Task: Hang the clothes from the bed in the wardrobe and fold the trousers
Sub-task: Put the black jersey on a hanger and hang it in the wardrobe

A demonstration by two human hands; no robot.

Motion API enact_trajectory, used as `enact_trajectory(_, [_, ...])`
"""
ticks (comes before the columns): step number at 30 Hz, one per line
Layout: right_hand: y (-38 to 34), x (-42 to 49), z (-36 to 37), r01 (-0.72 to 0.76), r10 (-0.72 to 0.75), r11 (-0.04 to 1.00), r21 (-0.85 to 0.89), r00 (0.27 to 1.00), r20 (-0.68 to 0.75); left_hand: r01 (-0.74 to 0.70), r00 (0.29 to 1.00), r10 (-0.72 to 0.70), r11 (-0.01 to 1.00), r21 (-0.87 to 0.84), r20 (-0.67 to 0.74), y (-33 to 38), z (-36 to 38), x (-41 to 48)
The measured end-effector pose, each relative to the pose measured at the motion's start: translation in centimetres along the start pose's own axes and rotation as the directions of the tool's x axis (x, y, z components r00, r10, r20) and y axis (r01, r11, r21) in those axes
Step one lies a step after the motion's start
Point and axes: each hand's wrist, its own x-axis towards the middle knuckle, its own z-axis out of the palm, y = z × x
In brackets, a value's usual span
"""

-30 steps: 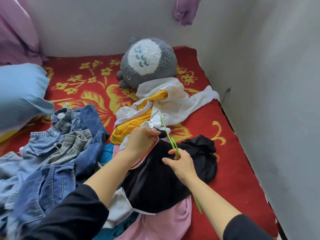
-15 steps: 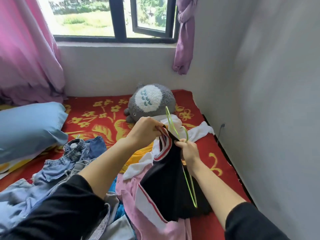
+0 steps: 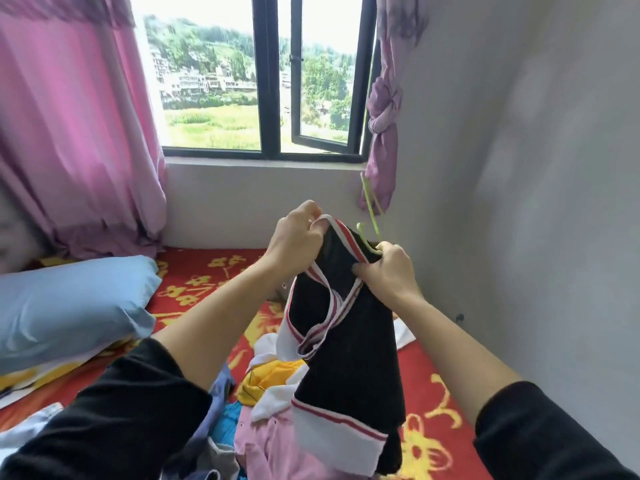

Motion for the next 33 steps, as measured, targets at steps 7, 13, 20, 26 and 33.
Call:
enact_trajectory(7, [2.1,1.2,-0.6,-0.129,0.139,0.967,-0.22,0.99,0.028,0.02,0.945,0.033,0.987,0.158,-0.326,1.7,-5.5,2.3])
enact_trajectory(13, [3.0,2.7,-3.5,-0.18,0.183,0.968,-0.175,0.983,-0.002,0.122,0.951,-0.041,0.961,0.249,-0.305,-1.8,-8.7,1.9])
enact_trajectory(20, [3.7,1.7,-2.5,-0.159,0.141,0.984,0.082,0.971,0.194,0.271,0.962,-0.236,0.891,0.365,-0.137,-5.3,-7.1,-0.7])
enact_trajectory(26, [3.9,0.2,-1.1,-0.151,0.071,0.889,0.433,0.978,0.196,0.337,0.941,-0.325,0.861,0.381,-0.097,-6.9,-5.4,-1.9])
enact_trajectory(33, [6.4,-1.0,-1.3,-0.289,0.052,0.816,0.5,0.899,0.434,0.38,0.925,-0.333,0.836,0.396,-0.184,-8.5,-5.6,-2.6])
